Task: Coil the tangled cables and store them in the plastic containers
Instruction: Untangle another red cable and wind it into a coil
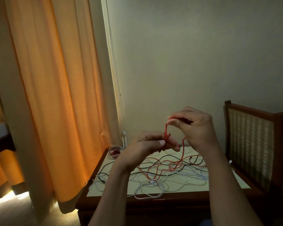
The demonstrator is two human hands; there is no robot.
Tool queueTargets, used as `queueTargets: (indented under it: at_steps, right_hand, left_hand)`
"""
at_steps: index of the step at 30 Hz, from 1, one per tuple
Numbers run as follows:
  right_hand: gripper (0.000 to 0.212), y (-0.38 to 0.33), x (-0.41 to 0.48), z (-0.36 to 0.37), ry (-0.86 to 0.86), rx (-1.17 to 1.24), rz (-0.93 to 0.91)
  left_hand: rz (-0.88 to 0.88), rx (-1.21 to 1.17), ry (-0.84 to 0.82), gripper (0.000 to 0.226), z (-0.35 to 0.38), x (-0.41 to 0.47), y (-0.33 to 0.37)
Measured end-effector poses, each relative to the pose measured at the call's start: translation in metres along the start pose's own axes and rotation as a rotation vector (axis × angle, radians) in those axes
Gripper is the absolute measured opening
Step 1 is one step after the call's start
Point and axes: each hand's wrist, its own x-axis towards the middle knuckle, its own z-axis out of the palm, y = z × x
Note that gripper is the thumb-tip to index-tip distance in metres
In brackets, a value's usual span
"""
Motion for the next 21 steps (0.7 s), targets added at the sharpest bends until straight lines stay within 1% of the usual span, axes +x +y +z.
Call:
queueTargets:
  at_steps: [2, 4, 7, 10, 13, 15, 17, 19, 21]
  right_hand:
    - [0.011, 0.006, 0.001, 0.004, -0.008, 0.080, 0.044]
    - [0.014, 0.012, -0.002, 0.008, -0.034, 0.140, 0.097]
    - [0.014, 0.024, -0.012, 0.015, -0.052, 0.209, 0.156]
    - [0.017, 0.031, -0.024, 0.021, -0.063, 0.144, 0.150]
    - [0.022, 0.027, -0.034, 0.026, -0.082, 0.074, 0.146]
    - [0.024, 0.021, -0.041, 0.028, -0.076, 0.044, 0.162]
    - [0.020, 0.016, -0.050, 0.028, -0.050, -0.004, 0.170]
    - [0.015, 0.013, -0.058, 0.026, -0.041, -0.084, 0.165]
    - [0.012, 0.009, -0.063, 0.022, -0.038, -0.157, 0.158]
  left_hand:
    - [0.035, -0.129, -0.005, 0.032, 0.002, 0.000, 0.002]
    - [0.109, -0.278, -0.021, 0.030, 0.006, 0.001, 0.005]
    - [0.209, -0.474, 0.054, 0.029, 0.012, 0.005, 0.007]
    - [0.266, -0.618, 0.187, 0.030, 0.015, 0.007, 0.008]
    - [0.320, -0.703, 0.267, 0.035, 0.021, 0.013, 0.011]
    - [0.339, -0.702, 0.343, 0.037, 0.025, 0.019, 0.013]
    - [0.320, -0.627, 0.447, 0.035, 0.025, 0.024, 0.014]
    - [0.298, -0.479, 0.532, 0.034, 0.020, 0.024, 0.013]
    - [0.281, -0.263, 0.566, 0.034, 0.016, 0.021, 0.010]
